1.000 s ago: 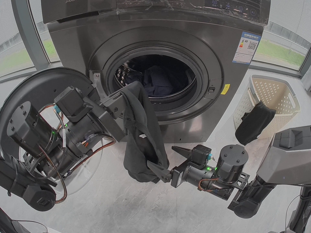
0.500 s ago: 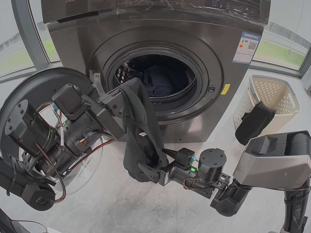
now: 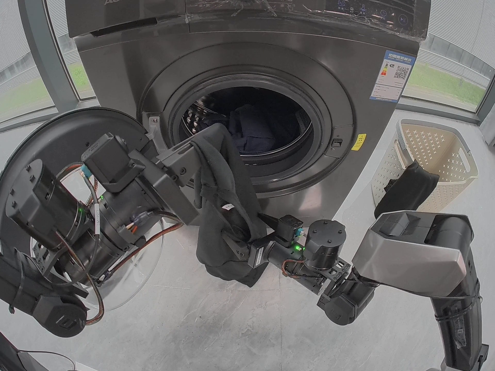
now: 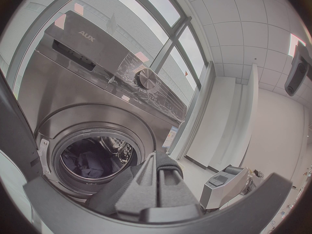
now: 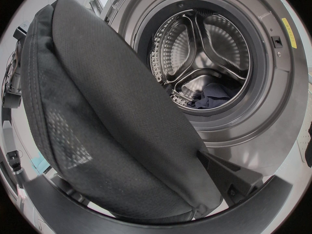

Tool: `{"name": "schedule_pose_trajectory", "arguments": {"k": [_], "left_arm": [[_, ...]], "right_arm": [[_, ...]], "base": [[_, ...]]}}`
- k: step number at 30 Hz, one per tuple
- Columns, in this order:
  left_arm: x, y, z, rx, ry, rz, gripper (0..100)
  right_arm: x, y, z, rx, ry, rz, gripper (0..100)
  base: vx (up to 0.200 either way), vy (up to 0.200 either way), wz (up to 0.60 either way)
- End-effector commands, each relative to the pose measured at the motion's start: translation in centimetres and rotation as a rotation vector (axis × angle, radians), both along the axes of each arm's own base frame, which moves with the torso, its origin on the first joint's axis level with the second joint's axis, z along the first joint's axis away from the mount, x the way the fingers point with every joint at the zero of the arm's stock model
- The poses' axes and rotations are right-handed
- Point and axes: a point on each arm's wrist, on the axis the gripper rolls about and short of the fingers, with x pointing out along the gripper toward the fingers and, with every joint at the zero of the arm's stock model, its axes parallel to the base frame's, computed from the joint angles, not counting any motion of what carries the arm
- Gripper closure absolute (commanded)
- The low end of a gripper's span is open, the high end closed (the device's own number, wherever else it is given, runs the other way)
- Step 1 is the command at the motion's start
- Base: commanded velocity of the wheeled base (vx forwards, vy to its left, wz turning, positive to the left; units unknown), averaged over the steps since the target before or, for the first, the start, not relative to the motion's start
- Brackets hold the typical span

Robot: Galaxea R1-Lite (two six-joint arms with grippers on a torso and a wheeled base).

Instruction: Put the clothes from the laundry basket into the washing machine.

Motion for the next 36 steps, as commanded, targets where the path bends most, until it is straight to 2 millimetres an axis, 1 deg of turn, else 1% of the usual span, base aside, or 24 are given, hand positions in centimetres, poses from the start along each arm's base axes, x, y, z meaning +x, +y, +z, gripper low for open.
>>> {"name": "schedule_pose_trajectory", "arguments": {"k": [1,4,9,11,12,19,23,27,30,31,32,33,35,36], "left_arm": [[-0.2,0.1,0.1,-0.003,-0.005,-0.002,100],[-0.5,0.2,0.6,-0.014,-0.017,-0.007,100],[-0.6,0.1,0.7,-0.017,-0.019,-0.012,100],[-0.6,0.1,0.6,-0.015,-0.016,-0.012,100],[-0.6,0.1,0.6,-0.016,-0.017,-0.012,100],[-0.5,0.2,0.6,-0.017,-0.012,-0.011,100],[-0.2,0.2,0.4,-0.014,-0.004,0.000,100],[0.7,1.1,-0.3,0.003,0.019,0.050,100],[1.6,1.4,-1.8,0.041,0.064,0.080,100],[1.6,1.4,-1.9,0.042,0.067,0.082,100],[2.0,1.4,-2.9,0.065,0.097,0.090,100],[2.1,1.3,-3.6,0.081,0.118,0.090,100],[2.2,1.3,-4.5,0.105,0.147,0.091,100],[2.2,1.2,-5.2,0.124,0.170,0.092,100]], "right_arm": [[0.7,0.7,-1.5,-0.006,0.006,0.002,0],[1.0,1.1,-1.8,0.002,-0.003,0.003,0],[1.9,1.4,-1.7,0.023,-0.028,-0.005,0],[2.0,1.5,-1.6,0.025,-0.030,-0.005,0],[2.1,1.5,-1.4,0.034,-0.039,-0.008,100],[2.1,1.5,-1.0,0.044,-0.050,-0.008,100],[2.3,0.4,0.4,0.056,-0.064,-0.029,100],[1.8,-1.9,2.5,0.052,-0.064,-0.064,100],[1.3,-3.6,4.6,0.063,-0.080,-0.090,100],[1.3,-3.7,4.7,0.064,-0.081,-0.092,100],[0.9,-4.4,5.7,0.072,-0.093,-0.098,100],[0.7,-4.7,6.2,0.074,-0.099,-0.103,100],[0.3,-5.1,7.0,0.082,-0.109,-0.104,100],[0.3,-5.1,7.0,0.082,-0.109,-0.104,100]], "base": [[0.000,0.000,0.00],[0.000,0.000,0.00],[0.000,0.000,0.00],[0.000,0.000,0.00],[0.000,0.000,0.00],[0.000,0.000,0.00],[0.000,0.000,0.00],[0.000,0.000,0.00],[0.000,0.000,0.00],[0.000,0.000,0.00],[0.000,0.000,0.00],[0.000,0.000,0.00],[0.000,0.000,0.00],[0.000,0.000,0.00]]}}
